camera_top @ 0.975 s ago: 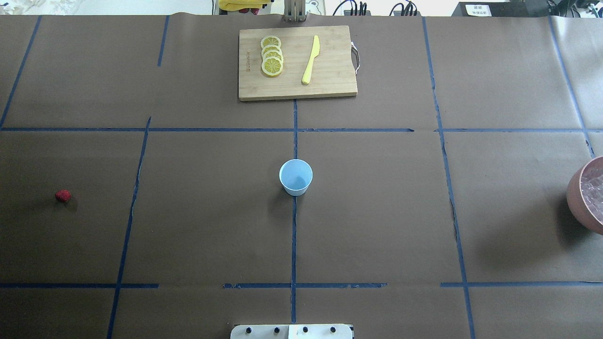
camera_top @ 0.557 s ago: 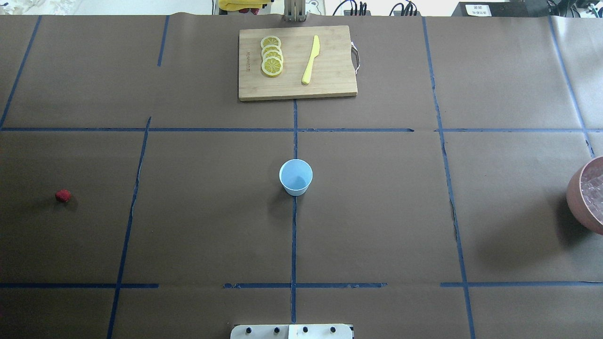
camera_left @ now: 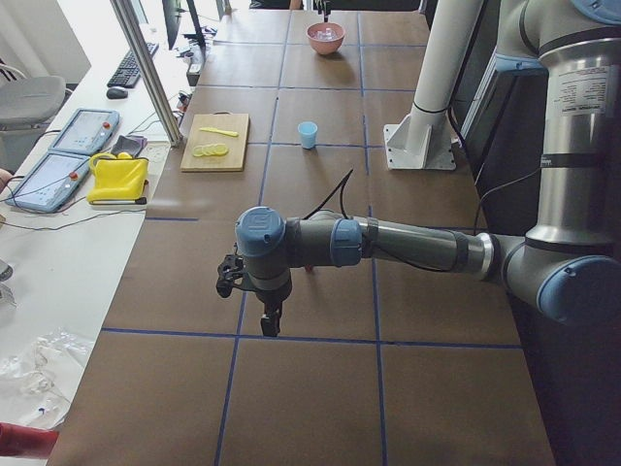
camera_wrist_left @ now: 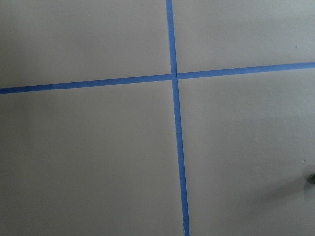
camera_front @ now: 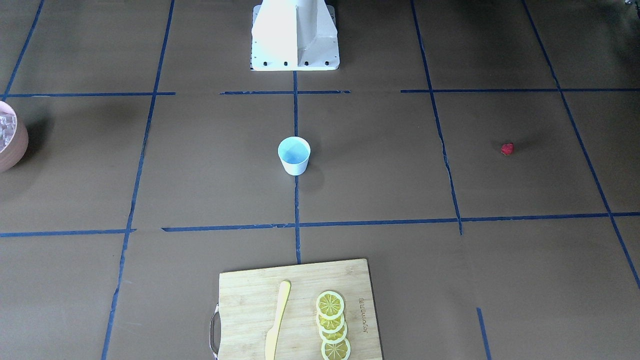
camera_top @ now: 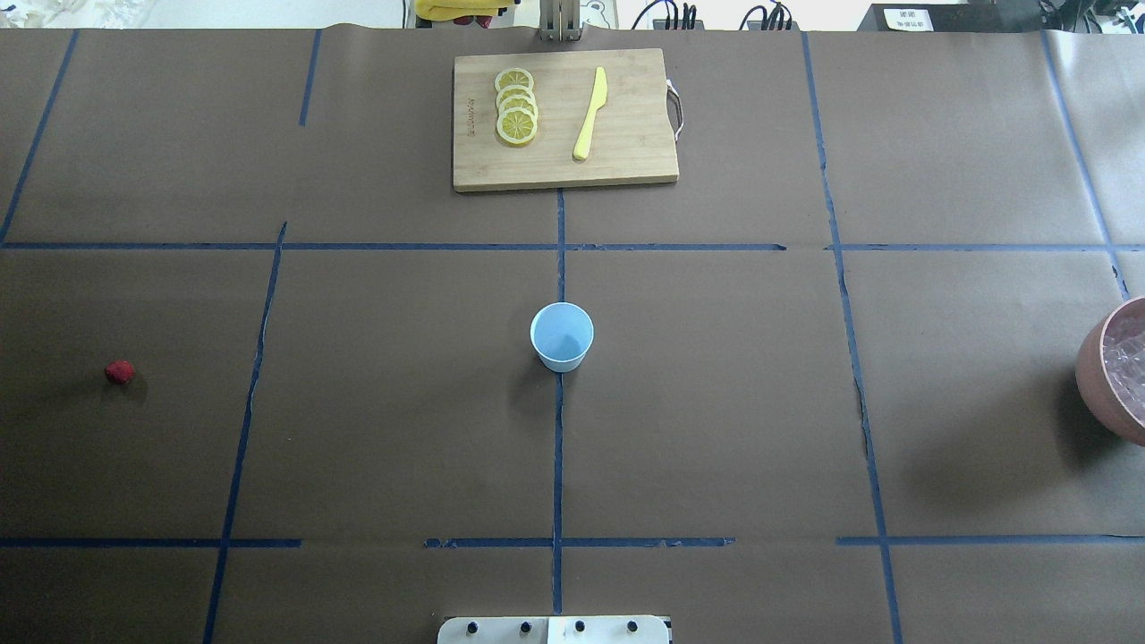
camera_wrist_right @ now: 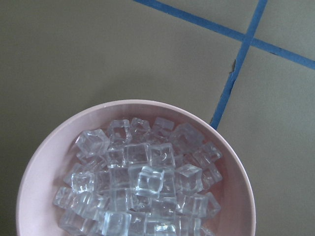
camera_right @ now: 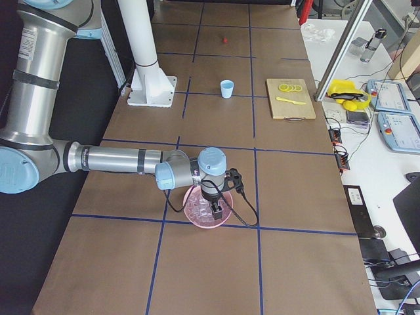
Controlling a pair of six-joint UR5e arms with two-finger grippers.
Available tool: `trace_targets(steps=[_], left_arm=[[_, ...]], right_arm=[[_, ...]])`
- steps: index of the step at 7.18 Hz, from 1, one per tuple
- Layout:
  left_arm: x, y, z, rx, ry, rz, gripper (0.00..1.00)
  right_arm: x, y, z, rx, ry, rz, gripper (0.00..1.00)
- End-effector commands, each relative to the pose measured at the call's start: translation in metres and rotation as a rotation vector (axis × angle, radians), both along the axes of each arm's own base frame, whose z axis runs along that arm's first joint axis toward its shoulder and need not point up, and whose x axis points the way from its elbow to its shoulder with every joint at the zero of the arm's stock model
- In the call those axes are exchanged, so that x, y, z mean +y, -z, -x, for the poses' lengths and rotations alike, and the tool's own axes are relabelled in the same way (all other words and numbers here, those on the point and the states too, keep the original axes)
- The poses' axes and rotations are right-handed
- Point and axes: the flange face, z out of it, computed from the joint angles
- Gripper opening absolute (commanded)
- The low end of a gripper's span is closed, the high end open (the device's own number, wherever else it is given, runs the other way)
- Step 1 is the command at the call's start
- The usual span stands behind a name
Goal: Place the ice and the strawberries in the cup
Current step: 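Grasp ice cubes from the pink bowl with the right gripper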
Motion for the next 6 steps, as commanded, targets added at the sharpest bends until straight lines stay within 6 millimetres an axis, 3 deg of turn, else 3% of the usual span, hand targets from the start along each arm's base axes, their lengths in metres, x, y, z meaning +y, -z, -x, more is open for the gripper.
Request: trace_targets(steps=[1, 3, 6], left_arm=[[0.001, 0.008, 0.000, -0.001, 0.000, -0.016, 1.00], [0.002, 0.009, 0.000, 0.001, 0.000, -0.017, 1.00], [0.002, 0.009, 0.000, 0.001, 0.000, -0.017, 1.00]], right_arm=[[0.008, -0.010, 0.012, 0.015, 0.022, 0.016, 0.88], [0.009, -0.017, 0.020, 0.036, 0.041, 0.027, 0.87], [0.014, -0.035, 0.025, 0.045, 0.061, 0.058, 0.78]])
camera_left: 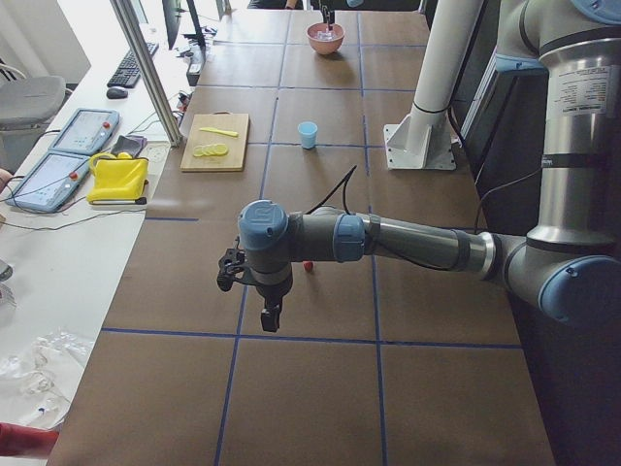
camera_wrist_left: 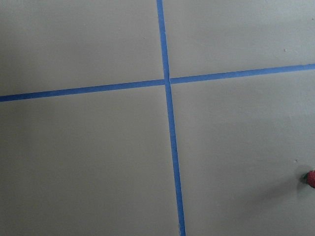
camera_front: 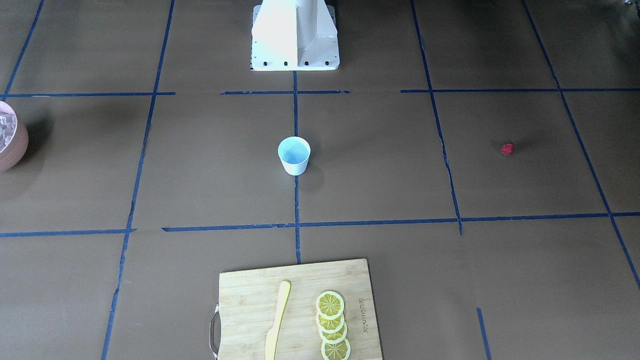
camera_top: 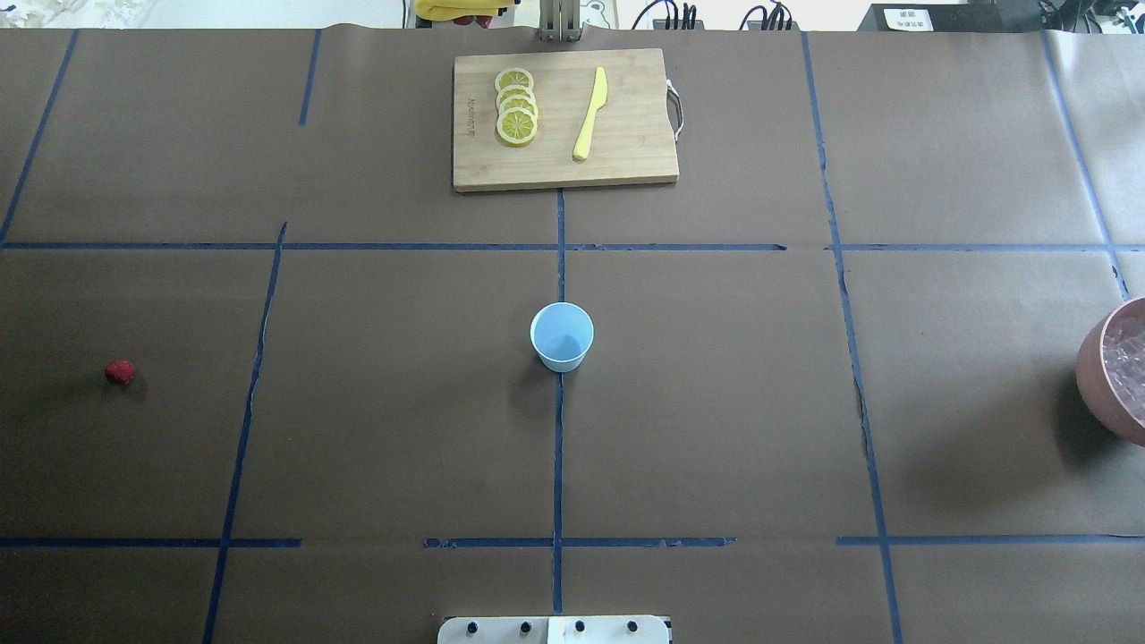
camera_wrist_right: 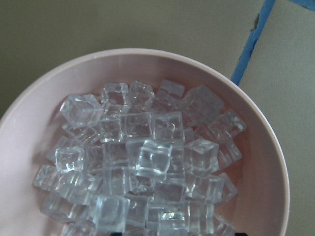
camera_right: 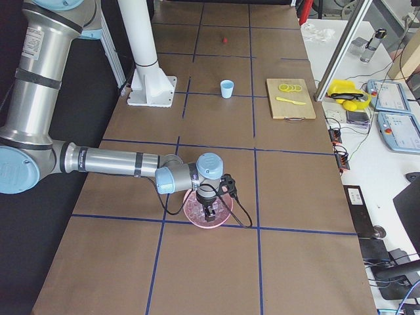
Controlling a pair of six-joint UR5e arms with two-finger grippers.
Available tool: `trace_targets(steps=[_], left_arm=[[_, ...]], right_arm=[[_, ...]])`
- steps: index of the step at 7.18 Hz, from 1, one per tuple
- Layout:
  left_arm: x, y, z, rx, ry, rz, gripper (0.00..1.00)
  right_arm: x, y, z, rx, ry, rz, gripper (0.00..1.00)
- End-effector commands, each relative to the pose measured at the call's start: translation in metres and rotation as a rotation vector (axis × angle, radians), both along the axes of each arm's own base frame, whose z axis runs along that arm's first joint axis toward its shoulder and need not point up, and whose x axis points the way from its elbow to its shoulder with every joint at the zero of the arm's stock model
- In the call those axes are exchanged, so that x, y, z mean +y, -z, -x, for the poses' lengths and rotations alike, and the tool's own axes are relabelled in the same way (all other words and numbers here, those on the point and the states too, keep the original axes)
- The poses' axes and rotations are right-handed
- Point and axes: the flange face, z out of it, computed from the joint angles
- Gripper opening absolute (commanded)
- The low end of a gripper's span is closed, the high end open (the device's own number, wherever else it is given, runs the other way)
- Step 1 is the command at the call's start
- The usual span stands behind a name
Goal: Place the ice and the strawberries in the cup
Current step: 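Grasp ice cubes from the pink bowl with the right gripper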
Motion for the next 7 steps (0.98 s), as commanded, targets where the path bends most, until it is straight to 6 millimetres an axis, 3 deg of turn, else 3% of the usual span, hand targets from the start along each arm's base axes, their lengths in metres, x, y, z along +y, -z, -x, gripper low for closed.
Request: trace_targets(steps=[1, 6, 7], left_arm=[[0.0000, 0.0022, 0.0000, 0.000, 0.001, -0.003, 1.00], [0.0000, 0.0083, -0.0001, 0.001, 0.001, -0.016, 1.00], [0.0000, 0.0090, -0.0001, 0.001, 0.001, -0.017, 1.00]], right_arm=[[0.0017, -0.0071, 0.0012, 0.006, 0.006, 0.011, 0.70], [0.0022, -0.0113, 0.0094, 0.008, 0.026, 0.020, 0.63], [0.0015, -0.0107, 0.0102, 0.008, 0.027, 0.018, 0.55]])
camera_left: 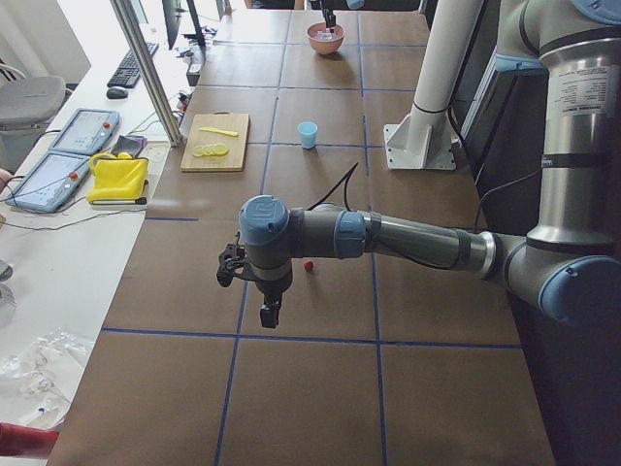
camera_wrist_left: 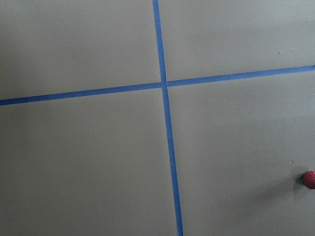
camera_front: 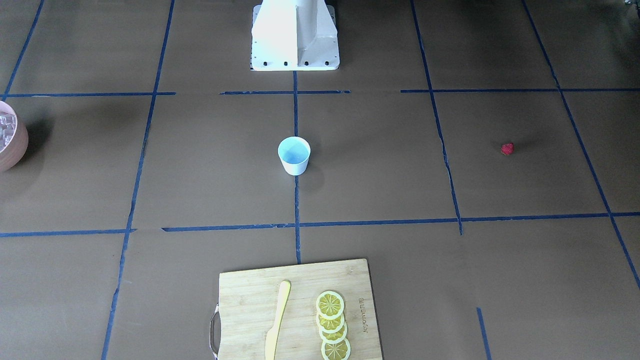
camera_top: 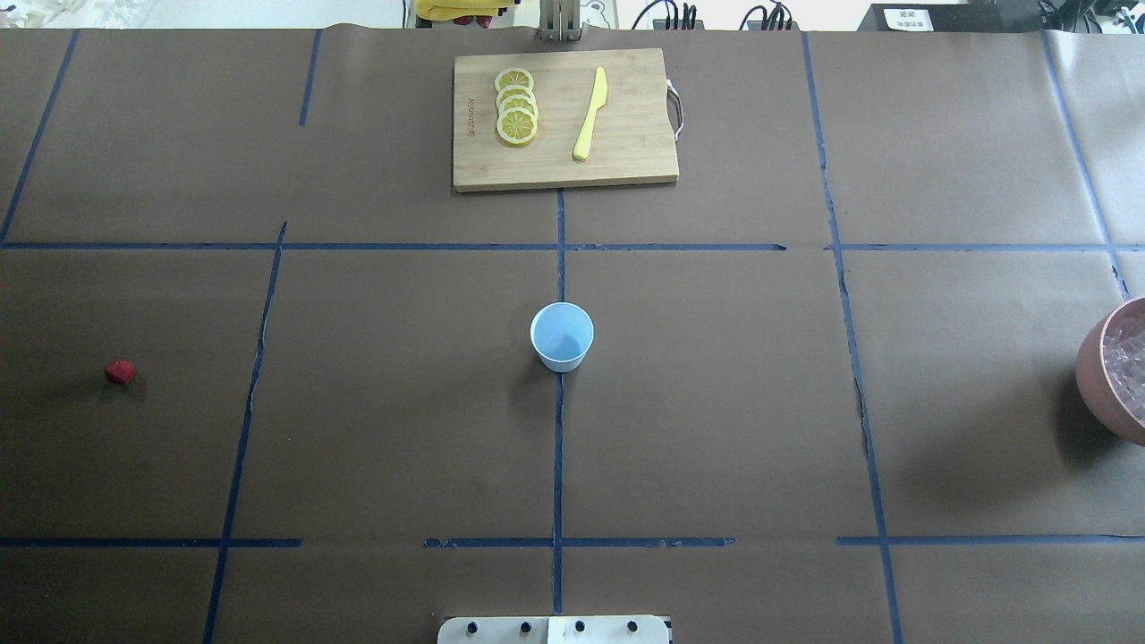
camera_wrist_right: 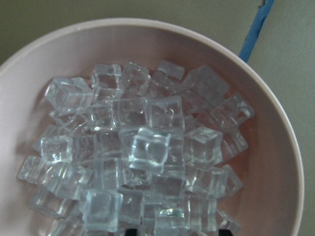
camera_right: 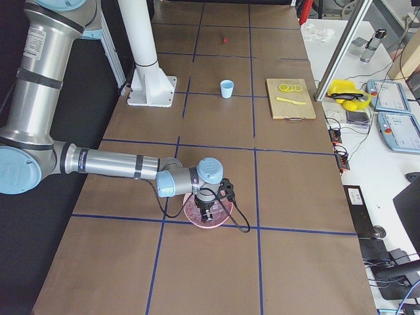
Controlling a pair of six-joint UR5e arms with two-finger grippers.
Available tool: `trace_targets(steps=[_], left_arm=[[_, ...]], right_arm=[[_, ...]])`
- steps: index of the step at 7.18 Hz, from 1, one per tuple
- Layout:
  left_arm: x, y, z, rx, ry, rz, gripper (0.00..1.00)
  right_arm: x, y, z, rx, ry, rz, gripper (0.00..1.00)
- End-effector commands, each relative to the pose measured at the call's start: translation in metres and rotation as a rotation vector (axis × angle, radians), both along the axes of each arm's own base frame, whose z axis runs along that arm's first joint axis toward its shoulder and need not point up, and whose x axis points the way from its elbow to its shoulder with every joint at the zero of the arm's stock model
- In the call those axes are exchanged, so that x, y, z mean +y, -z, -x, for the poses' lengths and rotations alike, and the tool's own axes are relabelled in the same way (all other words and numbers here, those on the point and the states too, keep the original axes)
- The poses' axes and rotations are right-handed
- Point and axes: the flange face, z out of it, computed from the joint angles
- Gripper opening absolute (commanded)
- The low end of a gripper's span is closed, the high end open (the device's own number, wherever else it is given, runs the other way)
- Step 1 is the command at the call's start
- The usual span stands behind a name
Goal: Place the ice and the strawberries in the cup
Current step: 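Grasp ice cubes from the pink bowl with the right gripper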
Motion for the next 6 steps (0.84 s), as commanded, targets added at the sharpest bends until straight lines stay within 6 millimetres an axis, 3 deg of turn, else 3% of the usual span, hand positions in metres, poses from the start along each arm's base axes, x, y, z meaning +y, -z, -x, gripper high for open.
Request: trace_targets(steps=[1, 3, 5, 6], left_arm=[[0.000, 0.001, 0.000, 0.000, 0.000, -0.002, 1.00], [0.001, 0.001, 0.000, 0.002, 0.000, -0.001, 1.00], [0.001, 0.001, 0.000, 0.000, -0.001, -0.002, 1.00], [0.000, 0.002, 0.000, 0.001, -0.001, -0.005, 1.00]], right_arm=[[-0.003, 0.003, 0.002, -0.002, 0.002, -0.006, 0.37], [-0.006, 0.005, 0.003, -0.004, 0.003, -0.012, 0.03], [-0.009, 0.020, -0.004, -0.014, -0.018, -0.043, 0.00], [-0.010, 0.046, -0.031, -0.023, -0.086, -0.079, 0.00]])
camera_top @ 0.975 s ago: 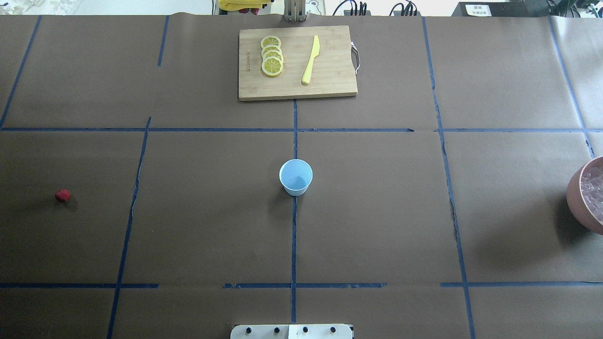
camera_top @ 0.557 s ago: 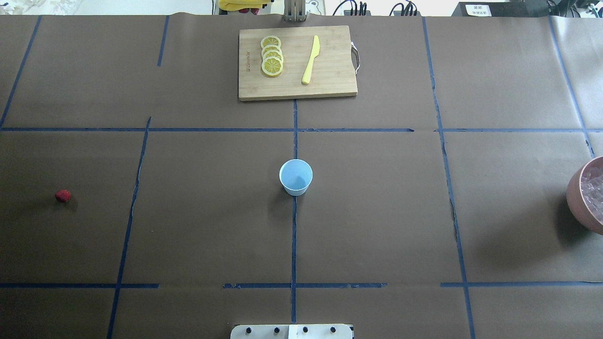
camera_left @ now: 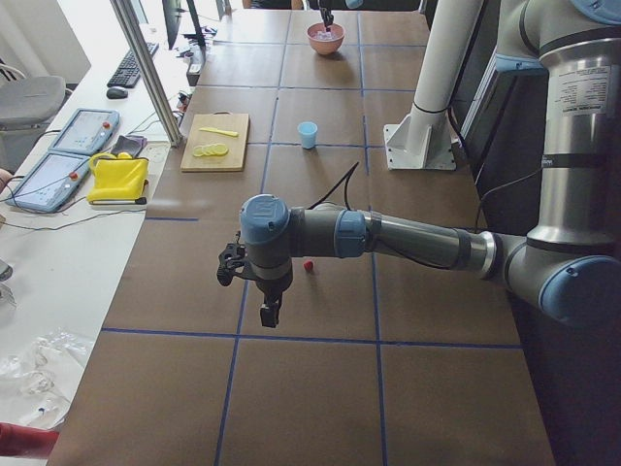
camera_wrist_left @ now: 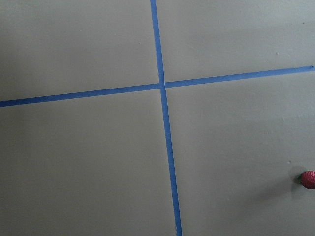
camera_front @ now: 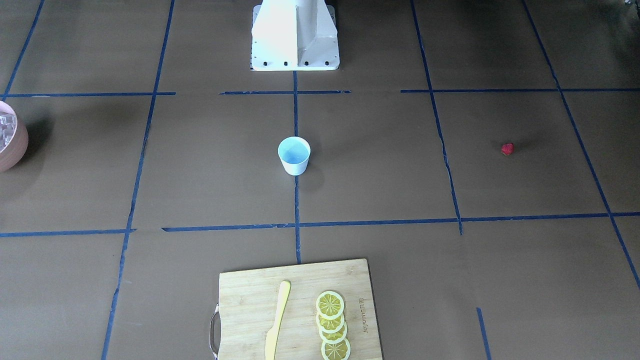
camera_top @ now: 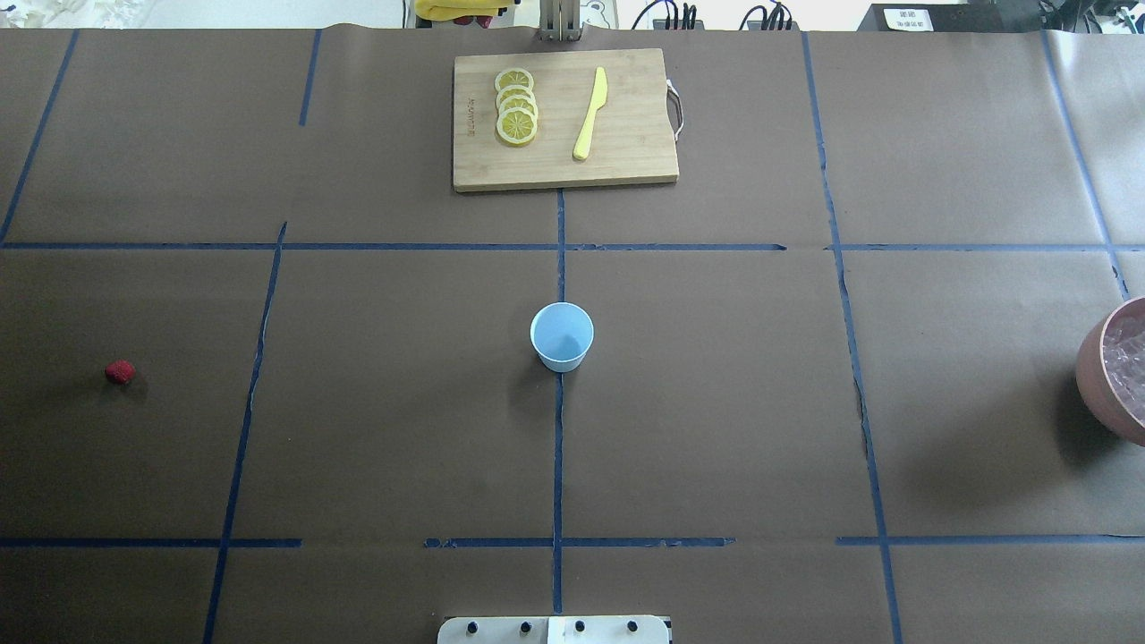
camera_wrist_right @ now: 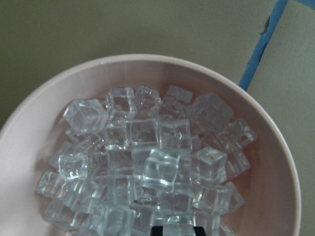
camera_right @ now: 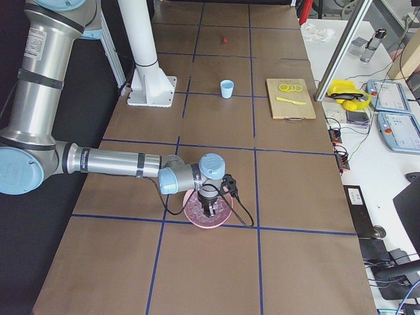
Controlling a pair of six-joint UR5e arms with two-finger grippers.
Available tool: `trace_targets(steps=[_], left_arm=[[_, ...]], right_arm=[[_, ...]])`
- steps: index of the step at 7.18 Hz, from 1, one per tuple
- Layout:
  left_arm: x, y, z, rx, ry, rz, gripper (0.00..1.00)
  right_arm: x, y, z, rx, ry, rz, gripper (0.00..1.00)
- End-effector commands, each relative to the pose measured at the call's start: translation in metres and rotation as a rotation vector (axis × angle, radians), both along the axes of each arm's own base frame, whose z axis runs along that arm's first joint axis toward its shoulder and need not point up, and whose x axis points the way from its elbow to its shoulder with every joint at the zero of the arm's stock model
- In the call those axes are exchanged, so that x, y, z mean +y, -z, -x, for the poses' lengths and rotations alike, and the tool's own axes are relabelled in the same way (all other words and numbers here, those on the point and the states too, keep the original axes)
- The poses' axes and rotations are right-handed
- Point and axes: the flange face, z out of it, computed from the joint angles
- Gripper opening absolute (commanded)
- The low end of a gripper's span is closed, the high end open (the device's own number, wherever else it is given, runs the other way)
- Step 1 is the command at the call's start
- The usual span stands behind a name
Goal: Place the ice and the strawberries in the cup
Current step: 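Grasp ice cubes from the pink bowl with the right gripper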
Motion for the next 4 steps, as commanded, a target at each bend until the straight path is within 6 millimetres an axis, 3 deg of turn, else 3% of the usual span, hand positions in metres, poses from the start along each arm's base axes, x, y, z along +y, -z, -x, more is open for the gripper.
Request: trace_targets(steps=[1, 2, 3, 4], left_arm=[[0.000, 0.001, 0.000, 0.001, 0.000, -0.003, 1.00], [0.000, 0.000, 0.000, 0.001, 0.000, 0.000, 1.00], [0.000, 0.001, 0.000, 0.001, 0.000, -0.001, 1.00], [0.000, 0.000, 0.000, 0.001, 0.000, 0.000, 1.00]], right_arm=[[-0.003, 0.047, -0.036, -0.013, -0.094, -0.059, 0.00], [-0.008, 0.075, -0.038, -0.026, -0.119, -0.080, 0.00], [-0.015, 0.112, -0.033, -0.070, -0.251, -0.001, 0.00], [-0.023, 0.151, -0.004, -0.143, -0.304, 0.077, 0.01]])
